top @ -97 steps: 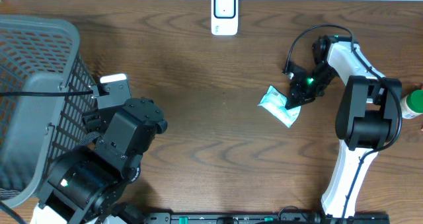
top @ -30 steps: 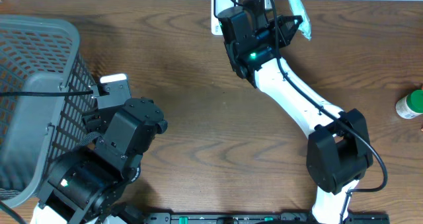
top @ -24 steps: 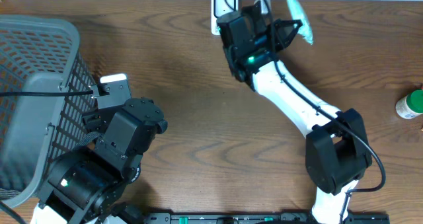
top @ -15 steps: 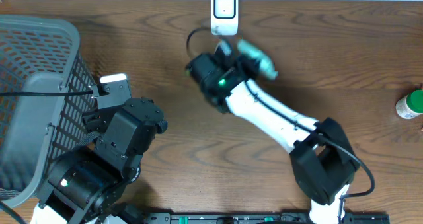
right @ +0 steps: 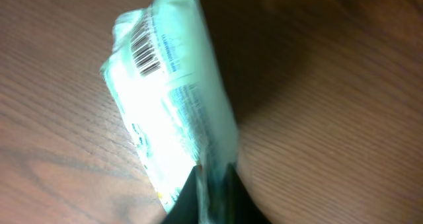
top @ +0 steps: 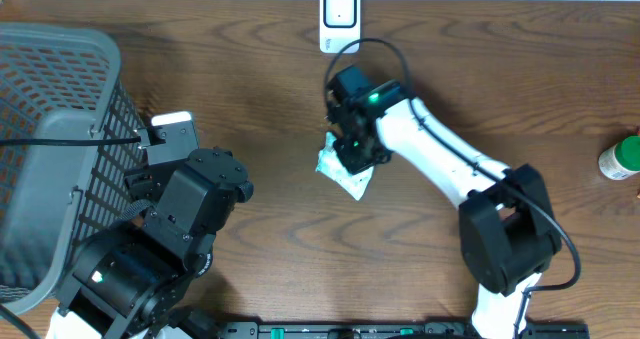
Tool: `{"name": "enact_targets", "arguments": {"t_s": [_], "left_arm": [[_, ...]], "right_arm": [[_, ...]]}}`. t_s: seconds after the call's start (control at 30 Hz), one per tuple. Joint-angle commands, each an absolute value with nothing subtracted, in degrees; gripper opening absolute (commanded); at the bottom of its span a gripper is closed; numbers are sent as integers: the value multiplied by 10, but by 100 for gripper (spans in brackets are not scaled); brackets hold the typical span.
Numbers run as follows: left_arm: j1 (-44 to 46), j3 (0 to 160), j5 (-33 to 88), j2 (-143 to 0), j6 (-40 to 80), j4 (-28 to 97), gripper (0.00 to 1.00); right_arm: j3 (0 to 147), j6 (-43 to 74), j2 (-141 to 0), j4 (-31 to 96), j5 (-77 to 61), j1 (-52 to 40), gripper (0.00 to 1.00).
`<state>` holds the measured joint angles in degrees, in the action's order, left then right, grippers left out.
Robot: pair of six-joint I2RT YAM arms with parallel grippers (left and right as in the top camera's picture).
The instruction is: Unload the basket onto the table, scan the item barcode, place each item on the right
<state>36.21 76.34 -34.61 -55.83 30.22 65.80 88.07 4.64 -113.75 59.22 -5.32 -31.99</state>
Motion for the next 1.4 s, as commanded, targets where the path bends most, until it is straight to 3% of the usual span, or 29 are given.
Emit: {"name": "enact_targets", "arguments": {"t_s": [0.0,0.13,0.17,0.37,0.63,0.83,1.03,1.2,1.37], "left_arm": [[361,763,-349,-557,308,660,82],[361,763,-349,-557,308,660,81],[361,763,-349,-557,308,660,81],[361,763,-349,-557,308,660,81],[361,763,-349,-557,308,660,81],[361,763,-349,-557,307,660,82],[361,763,-349,-557,308,660,81],[361,763,-349,-557,308,660,81],[361,763,-349,-557,308,660,81]], "right_arm": [[884,45,-1131,594,-119,-278,73],[903,22,-1127,601,-149,-251,99],[906,20,-1123,601,-155,-251,99],[904,32,-1113,656,-317,-260,99],[863,31,-1114,586,108,-369,99],[762,27,-1117,442,215,-425,99],[719,18,-1117,388,287,-433,99],[717,5,-1117,375,287,-433,87],[714,5,-1137,377,289,-445,84]]}}
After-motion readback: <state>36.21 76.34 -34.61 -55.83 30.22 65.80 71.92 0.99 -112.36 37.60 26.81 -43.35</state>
